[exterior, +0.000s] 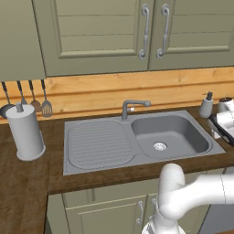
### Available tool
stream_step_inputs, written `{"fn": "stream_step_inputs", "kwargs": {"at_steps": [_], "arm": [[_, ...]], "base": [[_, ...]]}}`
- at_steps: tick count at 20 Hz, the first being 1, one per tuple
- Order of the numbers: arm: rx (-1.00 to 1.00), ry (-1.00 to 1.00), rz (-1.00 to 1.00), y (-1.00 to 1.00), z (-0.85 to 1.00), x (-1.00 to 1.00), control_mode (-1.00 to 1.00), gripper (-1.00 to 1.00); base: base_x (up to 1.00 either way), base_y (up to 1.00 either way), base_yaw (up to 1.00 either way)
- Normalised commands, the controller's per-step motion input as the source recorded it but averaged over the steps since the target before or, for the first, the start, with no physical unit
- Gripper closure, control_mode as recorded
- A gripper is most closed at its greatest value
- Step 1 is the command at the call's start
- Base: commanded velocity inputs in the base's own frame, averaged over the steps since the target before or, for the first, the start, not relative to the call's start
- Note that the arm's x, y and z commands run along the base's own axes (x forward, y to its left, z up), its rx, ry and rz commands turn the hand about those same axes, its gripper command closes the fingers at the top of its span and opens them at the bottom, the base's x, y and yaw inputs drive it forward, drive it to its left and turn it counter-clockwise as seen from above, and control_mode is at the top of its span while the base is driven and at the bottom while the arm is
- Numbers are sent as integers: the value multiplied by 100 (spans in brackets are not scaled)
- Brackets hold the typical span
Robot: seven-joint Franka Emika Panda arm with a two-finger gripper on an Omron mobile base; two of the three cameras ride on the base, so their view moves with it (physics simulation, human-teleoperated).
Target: Pick the squash from the sink and place it in the bowl. Then pick the bowl and place it in the microwave. Then close the microwave door and press the start button.
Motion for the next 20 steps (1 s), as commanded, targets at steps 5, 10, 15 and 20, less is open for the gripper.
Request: {"fn": "stream_step_inputs", "kwargs": {"at_steps": [5,10,15,20], "arm": [[-6,-16,9,38,12,-32,-100,100],[-20,-10,20,61,6,-4,-100,100],[-24,-13,26,65,8,0,-100,100],[-8,-2,31,28,60,-7,-100,100]], "base": [[0,0,0],[0,0,0],[0,0,0],[0,0,0]]}}
